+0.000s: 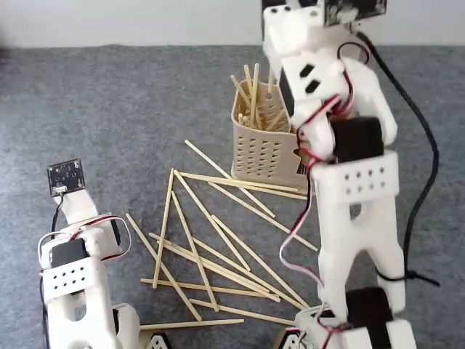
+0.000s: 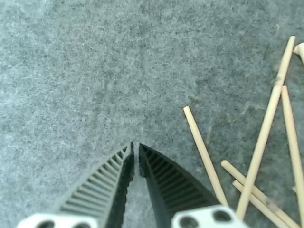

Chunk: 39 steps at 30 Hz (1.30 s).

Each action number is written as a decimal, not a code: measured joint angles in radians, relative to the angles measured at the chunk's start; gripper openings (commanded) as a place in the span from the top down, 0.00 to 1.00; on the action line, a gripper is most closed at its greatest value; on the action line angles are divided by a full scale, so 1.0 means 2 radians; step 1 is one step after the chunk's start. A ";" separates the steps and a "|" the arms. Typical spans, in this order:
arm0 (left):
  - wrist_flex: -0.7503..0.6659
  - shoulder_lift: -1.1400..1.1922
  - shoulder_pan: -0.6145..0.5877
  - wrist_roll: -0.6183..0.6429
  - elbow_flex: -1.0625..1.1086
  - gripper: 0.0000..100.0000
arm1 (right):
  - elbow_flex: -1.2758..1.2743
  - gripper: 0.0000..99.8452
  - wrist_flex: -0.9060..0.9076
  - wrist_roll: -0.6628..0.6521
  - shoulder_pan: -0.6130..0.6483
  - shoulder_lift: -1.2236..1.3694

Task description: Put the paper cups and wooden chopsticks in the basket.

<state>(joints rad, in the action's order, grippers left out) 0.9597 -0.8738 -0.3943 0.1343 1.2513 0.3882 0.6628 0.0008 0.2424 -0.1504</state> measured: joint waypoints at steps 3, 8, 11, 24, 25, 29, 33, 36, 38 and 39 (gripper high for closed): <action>0.000 0.000 0.000 0.000 0.000 0.98 | -0.001 0.99 0.000 0.022 -0.012 0.026; 0.000 0.000 0.000 0.000 0.000 0.98 | -0.028 0.99 -0.002 0.038 -0.019 0.031; 0.000 0.000 0.000 0.000 0.000 0.98 | -0.053 0.96 -0.005 0.040 -0.018 0.031; 0.000 0.000 0.000 0.000 0.000 0.98 | -0.068 0.94 0.084 0.002 0.001 -0.054; 0.000 0.000 0.000 0.000 0.000 0.98 | -0.068 0.96 0.097 0.002 0.005 -0.072; 0.000 0.000 0.000 0.000 0.000 0.98 | -0.069 0.99 0.184 0.002 0.015 -0.124; 0.000 0.000 0.000 0.000 0.000 0.98 | -0.094 0.99 0.299 0.037 0.028 -0.142; 0.000 0.000 0.000 0.000 0.000 0.98 | -0.131 0.99 0.356 0.062 0.028 -0.142; 0.000 0.000 0.000 0.000 0.000 0.98 | -0.166 0.99 0.364 0.068 0.028 -0.142; 0.000 0.000 0.000 0.000 0.000 0.98 | -0.186 0.99 0.367 0.069 0.029 -0.142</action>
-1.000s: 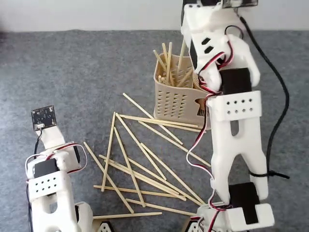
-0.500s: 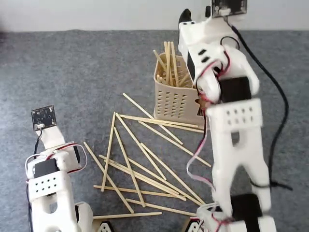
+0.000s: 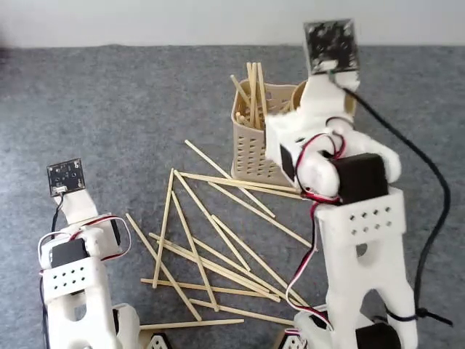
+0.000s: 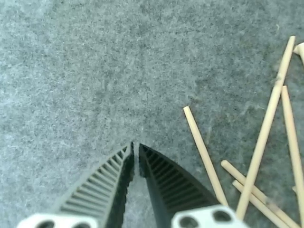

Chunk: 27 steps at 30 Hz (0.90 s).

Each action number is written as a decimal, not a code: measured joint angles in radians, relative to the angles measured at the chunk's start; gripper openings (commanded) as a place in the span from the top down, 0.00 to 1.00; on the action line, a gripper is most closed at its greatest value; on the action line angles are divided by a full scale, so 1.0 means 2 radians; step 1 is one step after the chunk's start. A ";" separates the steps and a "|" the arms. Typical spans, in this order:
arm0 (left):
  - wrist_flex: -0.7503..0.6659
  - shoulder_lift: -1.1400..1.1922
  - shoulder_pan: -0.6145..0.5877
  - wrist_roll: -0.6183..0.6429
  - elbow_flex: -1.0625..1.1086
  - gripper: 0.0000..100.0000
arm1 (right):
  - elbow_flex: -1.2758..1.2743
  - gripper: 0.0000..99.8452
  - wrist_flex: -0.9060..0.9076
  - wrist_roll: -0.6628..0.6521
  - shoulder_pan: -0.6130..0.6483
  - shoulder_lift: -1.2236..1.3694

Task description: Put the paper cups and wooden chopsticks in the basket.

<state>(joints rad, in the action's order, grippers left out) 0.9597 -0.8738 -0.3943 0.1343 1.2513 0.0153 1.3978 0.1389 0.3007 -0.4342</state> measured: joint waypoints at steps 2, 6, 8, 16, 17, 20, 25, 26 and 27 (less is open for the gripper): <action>0.000 0.000 0.000 0.000 0.000 0.98 | -0.038 0.99 0.003 0.002 0.001 0.000; 0.000 0.000 0.000 0.000 0.000 0.98 | -0.108 0.99 0.021 0.006 0.008 -0.012; 0.000 0.000 0.000 0.000 0.000 0.98 | -0.143 0.99 0.025 0.029 0.008 -0.033; 0.000 0.000 0.000 0.000 0.000 0.98 | -0.317 0.99 0.026 0.112 0.026 -0.154; 0.000 0.000 0.000 0.000 0.000 0.98 | -0.334 0.99 0.026 0.112 0.027 -0.170; 0.001 0.000 0.013 0.000 0.000 0.98 | -0.387 0.99 0.026 0.112 0.028 -0.211; 0.067 0.000 0.051 -0.001 -0.056 0.98 | -0.434 0.99 0.026 0.112 0.020 -0.252; 0.088 0.000 0.061 0.000 -0.079 0.98 | -0.437 0.99 0.026 0.112 0.015 -0.258; 0.109 0.000 0.071 -0.002 -0.104 0.98 | -0.437 0.99 0.026 0.112 0.007 -0.262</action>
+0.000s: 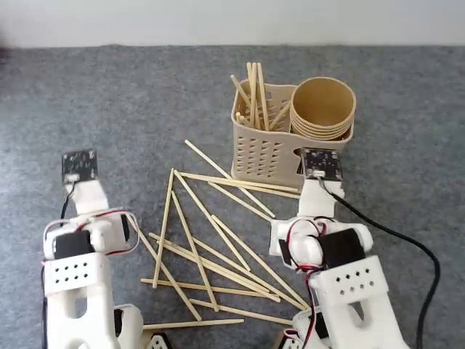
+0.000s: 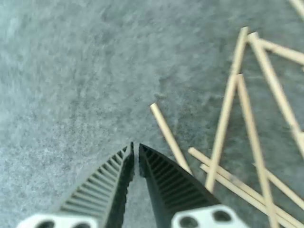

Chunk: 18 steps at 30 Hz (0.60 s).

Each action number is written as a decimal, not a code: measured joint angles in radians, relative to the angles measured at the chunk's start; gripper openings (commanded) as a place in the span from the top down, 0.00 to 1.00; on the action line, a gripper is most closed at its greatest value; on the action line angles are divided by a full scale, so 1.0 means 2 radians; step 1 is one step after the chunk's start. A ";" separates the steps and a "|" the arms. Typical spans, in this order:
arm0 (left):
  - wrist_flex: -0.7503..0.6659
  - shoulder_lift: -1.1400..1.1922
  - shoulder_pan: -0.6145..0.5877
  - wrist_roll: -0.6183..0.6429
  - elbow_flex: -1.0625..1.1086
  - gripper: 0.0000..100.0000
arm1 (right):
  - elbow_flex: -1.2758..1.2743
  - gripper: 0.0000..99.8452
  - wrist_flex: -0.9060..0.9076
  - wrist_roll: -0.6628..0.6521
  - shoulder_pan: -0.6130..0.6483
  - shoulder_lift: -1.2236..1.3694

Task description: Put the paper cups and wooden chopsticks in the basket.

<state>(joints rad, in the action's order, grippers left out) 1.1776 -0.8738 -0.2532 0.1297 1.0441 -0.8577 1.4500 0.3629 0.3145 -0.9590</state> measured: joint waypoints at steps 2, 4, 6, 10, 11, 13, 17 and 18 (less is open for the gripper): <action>0.037 0.000 0.021 0.001 -0.050 0.98 | 0.000 0.99 0.000 0.000 -0.018 -0.005; 0.067 0.000 0.048 0.001 -0.097 0.98 | -0.008 0.99 0.000 0.000 -0.028 -0.006; 0.085 0.000 0.077 0.000 -0.137 0.98 | -0.025 0.99 -0.002 0.000 -0.031 -0.006; 0.094 0.015 0.124 0.030 -0.177 0.98 | -0.070 0.99 -0.044 0.000 -0.037 -0.006; 0.094 0.032 0.131 0.038 -0.186 0.98 | -0.082 0.99 -0.058 0.000 -0.037 -0.006; 0.094 0.080 0.143 0.047 -0.205 0.98 | -0.097 0.99 -0.080 0.002 -0.035 -0.006; 0.097 0.218 0.148 0.051 -0.263 0.98 | -0.101 0.99 -0.096 0.002 -0.035 -0.006; 0.101 0.259 0.150 0.051 -0.279 0.98 | -0.101 0.99 -0.097 0.002 -0.035 -0.006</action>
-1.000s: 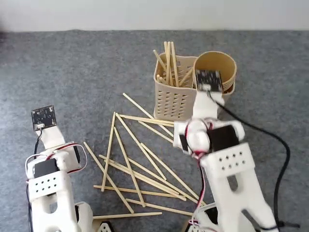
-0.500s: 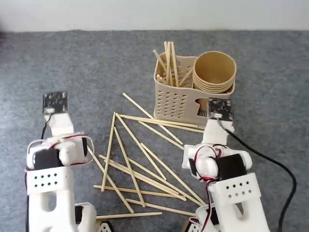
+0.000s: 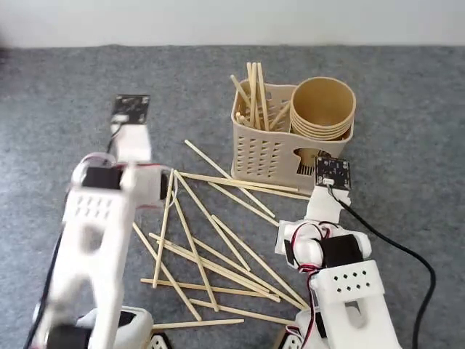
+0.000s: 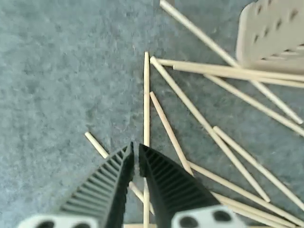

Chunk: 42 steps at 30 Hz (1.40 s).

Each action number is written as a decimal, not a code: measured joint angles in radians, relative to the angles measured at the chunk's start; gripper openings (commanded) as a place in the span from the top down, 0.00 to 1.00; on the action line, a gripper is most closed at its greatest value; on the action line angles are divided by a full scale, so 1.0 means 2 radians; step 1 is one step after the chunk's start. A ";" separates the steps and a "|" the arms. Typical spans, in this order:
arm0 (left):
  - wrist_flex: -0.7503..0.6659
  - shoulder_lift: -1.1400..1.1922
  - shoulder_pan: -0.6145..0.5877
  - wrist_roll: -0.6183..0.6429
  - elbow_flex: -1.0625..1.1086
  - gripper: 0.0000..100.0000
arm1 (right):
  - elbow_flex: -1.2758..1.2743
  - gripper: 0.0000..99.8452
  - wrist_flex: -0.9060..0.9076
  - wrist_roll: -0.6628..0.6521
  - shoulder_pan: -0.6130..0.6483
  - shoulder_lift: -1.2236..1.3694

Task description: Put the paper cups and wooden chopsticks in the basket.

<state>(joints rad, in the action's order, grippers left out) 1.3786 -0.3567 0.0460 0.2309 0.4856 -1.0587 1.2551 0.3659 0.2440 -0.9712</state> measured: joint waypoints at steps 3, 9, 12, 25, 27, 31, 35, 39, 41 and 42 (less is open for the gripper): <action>0.017 0.117 0.002 -0.002 -0.058 0.98 | 0.000 0.99 0.000 0.000 0.000 0.000; 0.054 0.282 0.001 -0.026 -0.172 0.88 | 0.000 0.99 0.000 0.000 0.000 0.000; 0.058 0.330 0.001 -0.026 -0.201 0.85 | 0.000 0.99 0.000 0.000 0.000 0.000; 0.034 0.427 0.002 -0.027 -0.234 0.85 | 0.000 0.99 0.000 0.000 0.000 0.000; 0.028 0.443 0.002 -0.028 -0.239 0.85 | 0.000 0.99 0.000 0.000 0.000 0.000; 0.027 0.446 0.003 -0.028 -0.242 0.96 | 0.000 0.99 0.000 0.000 0.000 0.000; 0.025 0.449 0.008 -0.028 -0.245 0.99 | 0.000 0.99 0.000 0.000 0.000 0.000; 0.033 0.443 0.005 -0.028 -0.246 0.99 | 0.000 0.99 0.000 0.000 0.000 0.000; 0.047 0.433 0.001 -0.028 -0.245 0.99 | 0.000 0.99 0.000 0.000 0.000 0.000; 0.053 0.423 0.000 -0.026 -0.245 0.99 | 0.000 0.99 0.000 0.000 0.000 0.000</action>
<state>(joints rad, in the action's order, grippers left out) 1.4845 0.4887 0.0460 0.1788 -0.0038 -1.0587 1.2551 0.3659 0.2440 -0.9712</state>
